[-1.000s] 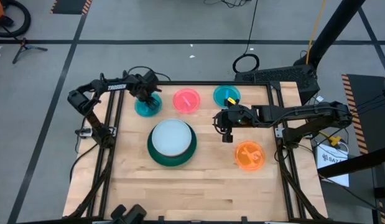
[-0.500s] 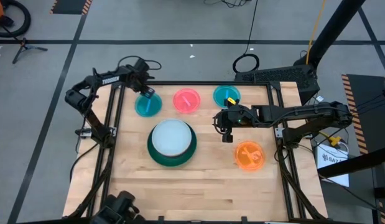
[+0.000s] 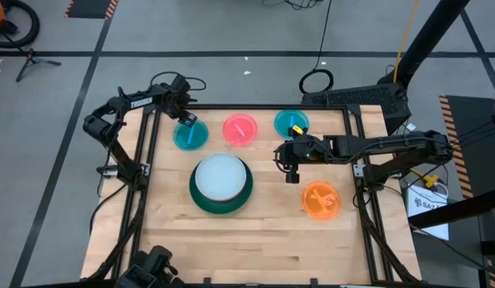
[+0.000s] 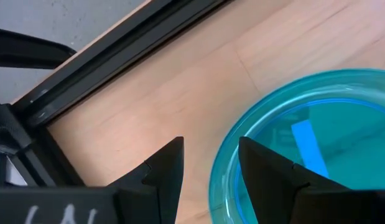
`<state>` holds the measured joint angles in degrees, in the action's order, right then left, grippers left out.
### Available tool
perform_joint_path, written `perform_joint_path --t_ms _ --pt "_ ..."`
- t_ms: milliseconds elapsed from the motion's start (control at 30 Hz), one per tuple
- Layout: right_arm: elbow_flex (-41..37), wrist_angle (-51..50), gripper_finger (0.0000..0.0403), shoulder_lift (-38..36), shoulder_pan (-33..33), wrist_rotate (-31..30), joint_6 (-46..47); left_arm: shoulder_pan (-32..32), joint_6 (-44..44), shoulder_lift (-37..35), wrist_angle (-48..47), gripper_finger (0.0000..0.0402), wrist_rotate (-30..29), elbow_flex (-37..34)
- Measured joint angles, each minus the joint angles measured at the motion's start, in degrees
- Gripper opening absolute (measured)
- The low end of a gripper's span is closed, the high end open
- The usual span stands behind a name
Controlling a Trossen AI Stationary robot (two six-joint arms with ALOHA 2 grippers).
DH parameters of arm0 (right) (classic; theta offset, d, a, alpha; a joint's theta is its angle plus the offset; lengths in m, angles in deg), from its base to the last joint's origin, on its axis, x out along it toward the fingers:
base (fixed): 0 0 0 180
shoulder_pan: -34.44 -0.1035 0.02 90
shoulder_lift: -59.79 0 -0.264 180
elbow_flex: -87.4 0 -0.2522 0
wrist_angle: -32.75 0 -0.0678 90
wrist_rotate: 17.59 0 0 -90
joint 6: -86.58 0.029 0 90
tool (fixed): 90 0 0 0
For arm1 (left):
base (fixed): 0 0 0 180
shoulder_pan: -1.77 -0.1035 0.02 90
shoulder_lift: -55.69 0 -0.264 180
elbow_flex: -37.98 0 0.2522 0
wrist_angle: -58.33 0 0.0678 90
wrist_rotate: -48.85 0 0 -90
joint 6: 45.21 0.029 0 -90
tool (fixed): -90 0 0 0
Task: Stack plastic plates
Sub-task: Stack the left light blue plate on top of the blue plate
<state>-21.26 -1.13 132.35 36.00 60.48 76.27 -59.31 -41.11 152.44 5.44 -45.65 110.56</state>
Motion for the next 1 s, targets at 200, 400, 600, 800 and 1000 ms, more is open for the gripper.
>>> perform_joint_path --t_ms 200,400,600,800,1000 --pt "0.0 0.0 0.0122 0.0 0.0 0.0 0.0 0.0 0.1 0.0 -0.2 0.0161 0.0 -0.1" --pt "0.0 0.0 0.0122 0.0 0.0 0.0 0.0 0.0 -0.2 0.0 -0.3 0.0161 0.0 -0.1" --pt "0.0 0.0 0.0122 0.0 0.0 0.0 0.0 0.0 -0.7 0.0 -0.3 0.0161 0.0 -0.1" --pt "0.0 0.0 0.0122 0.0 0.0 0.0 0.0 0.0 -1.1 0.0 -0.3 0.0161 0.0 -0.1" --pt "0.0 0.0 0.0122 0.0 0.0 0.0 0.0 0.7 -1.4 0.0 0.3 0.0161 0.0 -0.1"
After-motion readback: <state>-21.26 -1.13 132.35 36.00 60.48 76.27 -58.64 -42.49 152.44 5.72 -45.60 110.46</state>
